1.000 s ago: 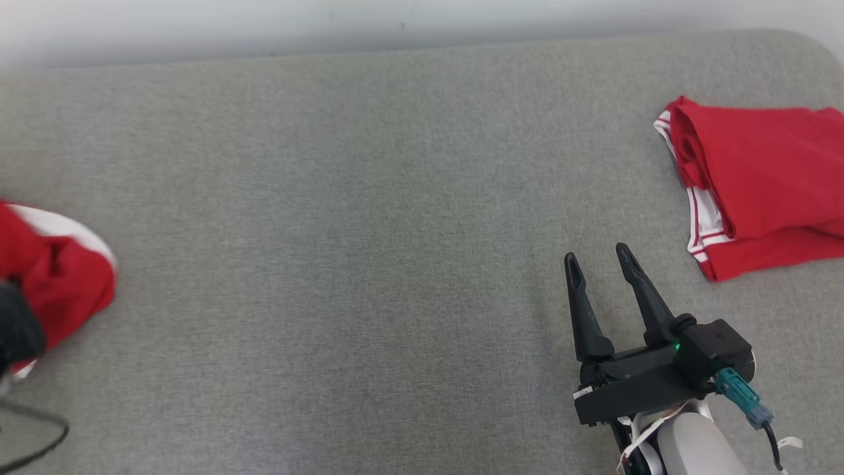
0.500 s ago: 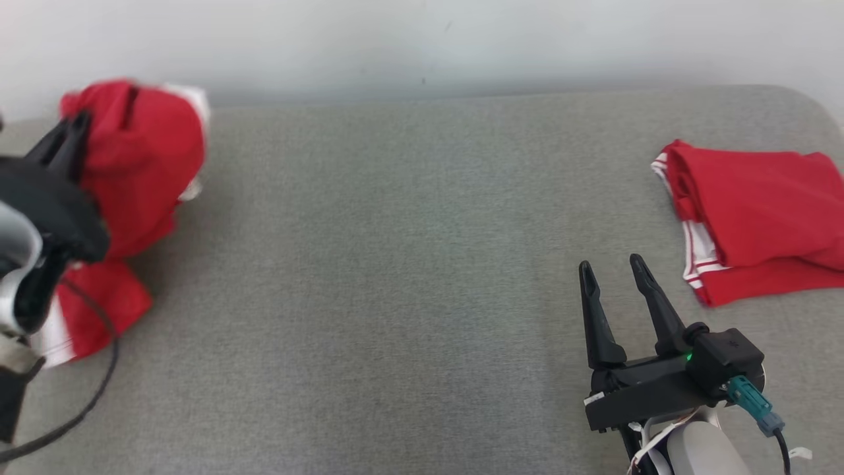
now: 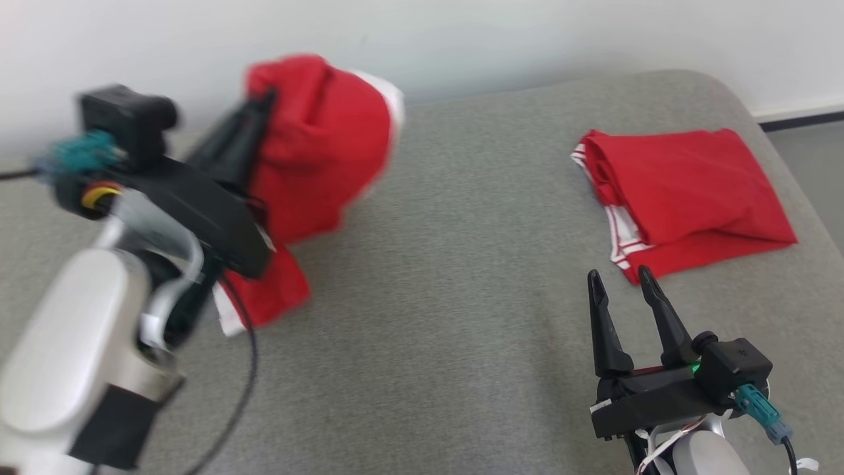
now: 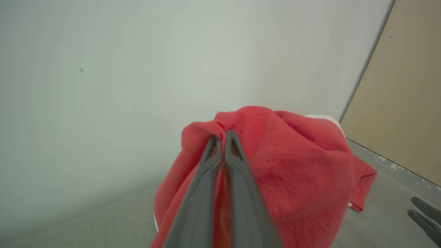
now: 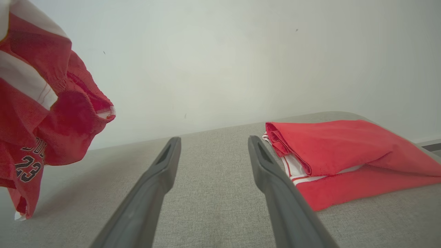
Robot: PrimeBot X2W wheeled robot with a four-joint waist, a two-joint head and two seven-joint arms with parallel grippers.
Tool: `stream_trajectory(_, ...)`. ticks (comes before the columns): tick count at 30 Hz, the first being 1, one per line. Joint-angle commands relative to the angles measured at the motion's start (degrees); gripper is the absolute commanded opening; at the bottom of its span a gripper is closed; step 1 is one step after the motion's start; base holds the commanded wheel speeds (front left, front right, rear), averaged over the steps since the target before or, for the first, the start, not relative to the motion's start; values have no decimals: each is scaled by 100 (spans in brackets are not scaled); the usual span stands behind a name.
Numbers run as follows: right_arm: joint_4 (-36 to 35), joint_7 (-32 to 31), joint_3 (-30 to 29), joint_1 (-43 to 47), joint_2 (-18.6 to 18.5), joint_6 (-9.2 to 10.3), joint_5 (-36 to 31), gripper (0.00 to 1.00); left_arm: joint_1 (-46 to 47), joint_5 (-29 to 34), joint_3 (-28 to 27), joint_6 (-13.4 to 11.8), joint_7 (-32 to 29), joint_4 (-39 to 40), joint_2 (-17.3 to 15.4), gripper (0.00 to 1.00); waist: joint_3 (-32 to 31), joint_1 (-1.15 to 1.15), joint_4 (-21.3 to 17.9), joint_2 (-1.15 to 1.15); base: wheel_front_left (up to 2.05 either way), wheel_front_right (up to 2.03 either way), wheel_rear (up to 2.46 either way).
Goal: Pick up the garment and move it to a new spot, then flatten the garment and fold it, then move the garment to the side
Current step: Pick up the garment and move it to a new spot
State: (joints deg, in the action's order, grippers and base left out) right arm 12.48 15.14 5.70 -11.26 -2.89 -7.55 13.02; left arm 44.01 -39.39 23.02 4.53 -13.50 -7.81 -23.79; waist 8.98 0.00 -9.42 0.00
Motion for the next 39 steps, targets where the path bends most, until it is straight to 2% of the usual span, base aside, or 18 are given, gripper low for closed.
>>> stream_trajectory(1,20,6,6,42,1,15,25,100,-169,-19,109,-21,63,81,135,0,52,0,-222,0,0,0,0)
stream_trajectory(7,45,6,-2,84,1,15,36,100,-619,-154,321,21,307,-84,455,0,74,0,-279,0,0,0,0)
stream_trajectory(15,179,6,62,76,0,15,49,100,-1554,-42,723,113,1005,-1289,722,0,-40,0,-133,0,0,0,0)
stream_trajectory(18,231,6,129,85,-1,15,96,100,-1590,172,889,141,1367,-1692,801,100,-107,0,-58,0,0,0,0)
stream_trajectory(24,276,6,102,210,-2,15,55,100,-1391,285,920,182,1947,-2049,973,100,-320,0,117,0,0,0,0)
stream_trajectory(29,283,6,89,326,-1,15,48,100,-1407,255,838,161,2286,-2156,989,100,-507,0,196,0,0,0,0)
stream_trajectory(39,267,6,91,418,0,15,-24,100,-1855,124,682,45,2440,-2633,675,100,-565,0,120,0,0,0,0)
